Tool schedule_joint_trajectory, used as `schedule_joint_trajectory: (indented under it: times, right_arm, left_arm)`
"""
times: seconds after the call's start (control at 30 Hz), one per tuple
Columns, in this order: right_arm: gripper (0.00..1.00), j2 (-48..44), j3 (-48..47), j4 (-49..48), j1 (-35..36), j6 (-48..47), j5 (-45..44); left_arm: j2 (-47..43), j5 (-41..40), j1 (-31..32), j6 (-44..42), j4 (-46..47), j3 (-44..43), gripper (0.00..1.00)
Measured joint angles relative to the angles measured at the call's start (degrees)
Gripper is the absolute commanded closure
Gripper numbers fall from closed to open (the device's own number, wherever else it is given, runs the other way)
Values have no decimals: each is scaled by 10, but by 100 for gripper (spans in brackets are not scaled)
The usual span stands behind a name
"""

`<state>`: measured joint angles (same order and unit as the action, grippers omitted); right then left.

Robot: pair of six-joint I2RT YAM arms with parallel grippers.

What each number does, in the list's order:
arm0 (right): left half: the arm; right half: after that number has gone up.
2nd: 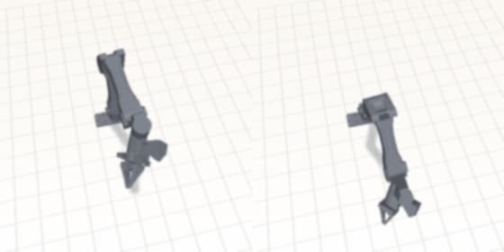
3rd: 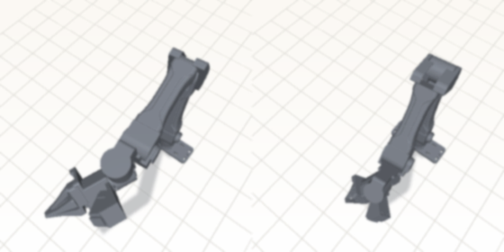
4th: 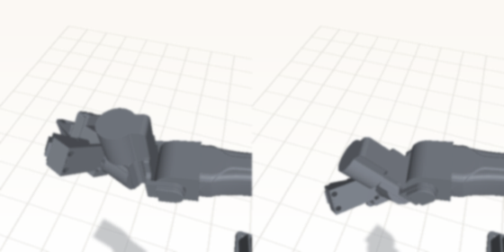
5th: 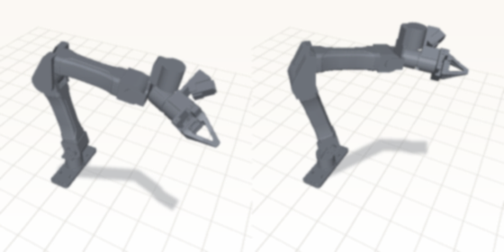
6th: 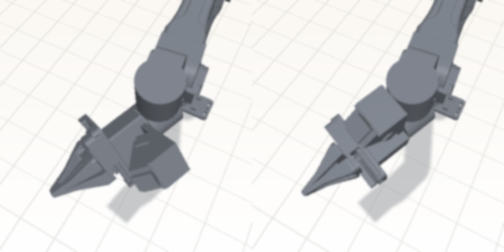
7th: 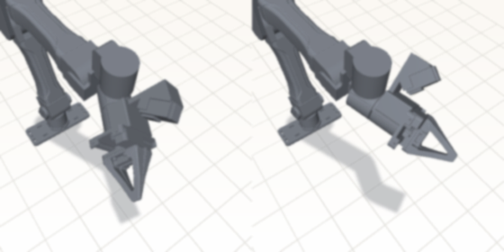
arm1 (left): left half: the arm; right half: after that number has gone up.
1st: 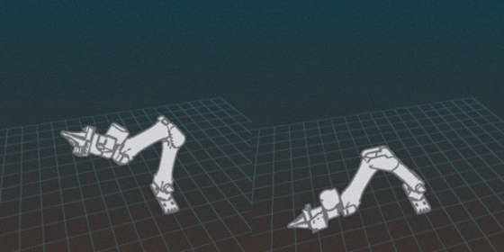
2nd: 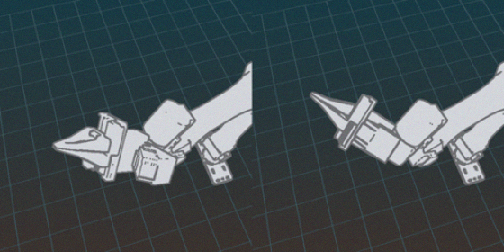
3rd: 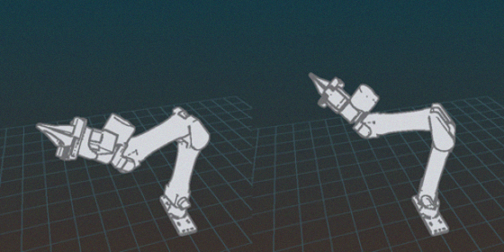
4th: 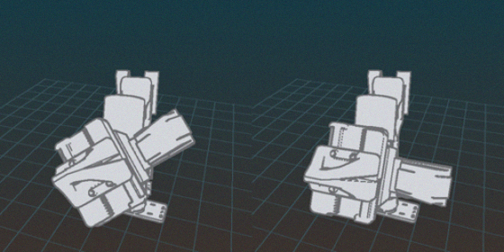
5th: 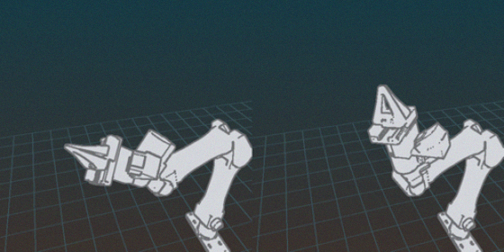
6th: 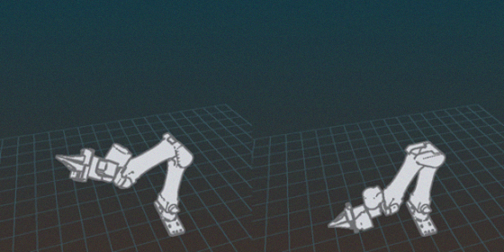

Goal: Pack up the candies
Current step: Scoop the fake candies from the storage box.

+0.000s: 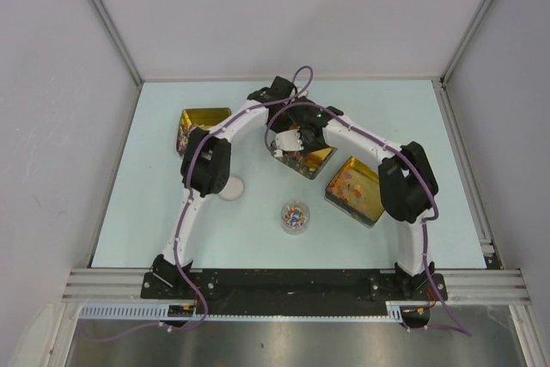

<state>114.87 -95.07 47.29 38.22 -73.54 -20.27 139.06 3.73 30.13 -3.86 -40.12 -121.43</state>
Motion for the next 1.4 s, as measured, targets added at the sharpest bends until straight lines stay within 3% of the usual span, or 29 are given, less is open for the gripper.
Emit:
schedule_joint_trajectory:
  times: [0.33, 1.1, 1.4]
  right_arm:
    - [100, 0, 33, -37, -31, 34, 143]
    - [100, 19, 49, -105, -33, 176, 193]
    - [100, -2, 92, -165, -62, 231, 289]
  left_arm:
    - [-3, 1, -2, 4, -4, 4, 100]
    - [-5, 0, -7, 4, -13, 5, 100]
    - [-5, -5, -8, 4, -13, 6, 100]
